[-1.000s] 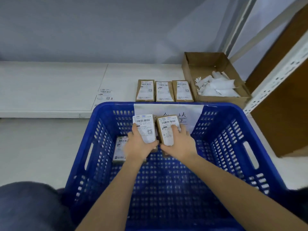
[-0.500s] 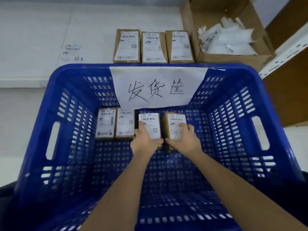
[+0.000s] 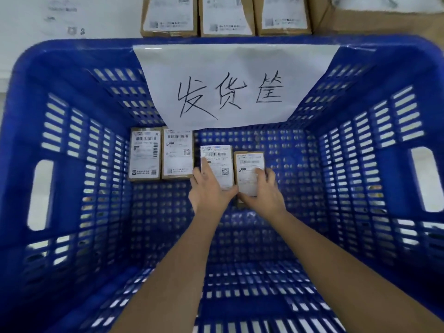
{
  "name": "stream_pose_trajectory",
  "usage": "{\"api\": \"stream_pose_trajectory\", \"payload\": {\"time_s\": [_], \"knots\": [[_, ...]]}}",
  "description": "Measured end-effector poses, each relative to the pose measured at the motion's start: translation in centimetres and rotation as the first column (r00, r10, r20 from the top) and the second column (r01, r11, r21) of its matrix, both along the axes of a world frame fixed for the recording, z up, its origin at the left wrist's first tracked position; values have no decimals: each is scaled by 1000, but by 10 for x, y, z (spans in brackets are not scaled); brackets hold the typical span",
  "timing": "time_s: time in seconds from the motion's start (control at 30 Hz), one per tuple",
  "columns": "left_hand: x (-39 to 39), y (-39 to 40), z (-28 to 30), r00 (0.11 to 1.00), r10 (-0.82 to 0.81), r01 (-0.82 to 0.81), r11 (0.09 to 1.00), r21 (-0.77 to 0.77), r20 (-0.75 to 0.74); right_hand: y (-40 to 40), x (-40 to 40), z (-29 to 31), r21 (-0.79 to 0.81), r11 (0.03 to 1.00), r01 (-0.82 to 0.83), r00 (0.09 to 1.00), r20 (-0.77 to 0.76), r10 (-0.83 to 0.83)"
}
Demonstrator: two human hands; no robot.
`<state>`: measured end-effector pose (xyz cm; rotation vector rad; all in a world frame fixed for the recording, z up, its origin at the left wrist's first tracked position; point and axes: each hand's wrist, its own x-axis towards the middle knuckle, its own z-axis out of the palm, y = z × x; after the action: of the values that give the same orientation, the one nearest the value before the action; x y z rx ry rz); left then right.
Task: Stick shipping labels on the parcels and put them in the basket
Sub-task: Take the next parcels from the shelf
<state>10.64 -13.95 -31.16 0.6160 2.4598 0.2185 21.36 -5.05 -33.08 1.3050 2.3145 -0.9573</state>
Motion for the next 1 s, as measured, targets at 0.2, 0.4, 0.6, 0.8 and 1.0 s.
{"api": "stream_pose_trajectory", "payload": {"time_s": [0.2, 0.4, 0.6, 0.8, 1.0], "knots": [[-6, -22, -1, 800, -549, 534, 836, -130, -243, -1, 21, 9, 258, 834, -488, 873, 124, 472], [-19, -32, -4, 671, -711, 658, 702, -273, -212, 3, 19, 3, 228, 548, -805, 592, 375, 714], [-48, -12, -2, 622, -747, 658, 661, -360, -236, 23, -22, 2, 227, 551, -803, 593, 398, 700], [-66, 6, -1, 630, -739, 644, 669, -370, -239, 38, -52, 6, 217, 554, -804, 589, 425, 688], [-67, 13, -3, 649, -727, 631, 679, -375, -226, 40, -55, 7, 212, 559, -802, 593, 399, 699]]}}
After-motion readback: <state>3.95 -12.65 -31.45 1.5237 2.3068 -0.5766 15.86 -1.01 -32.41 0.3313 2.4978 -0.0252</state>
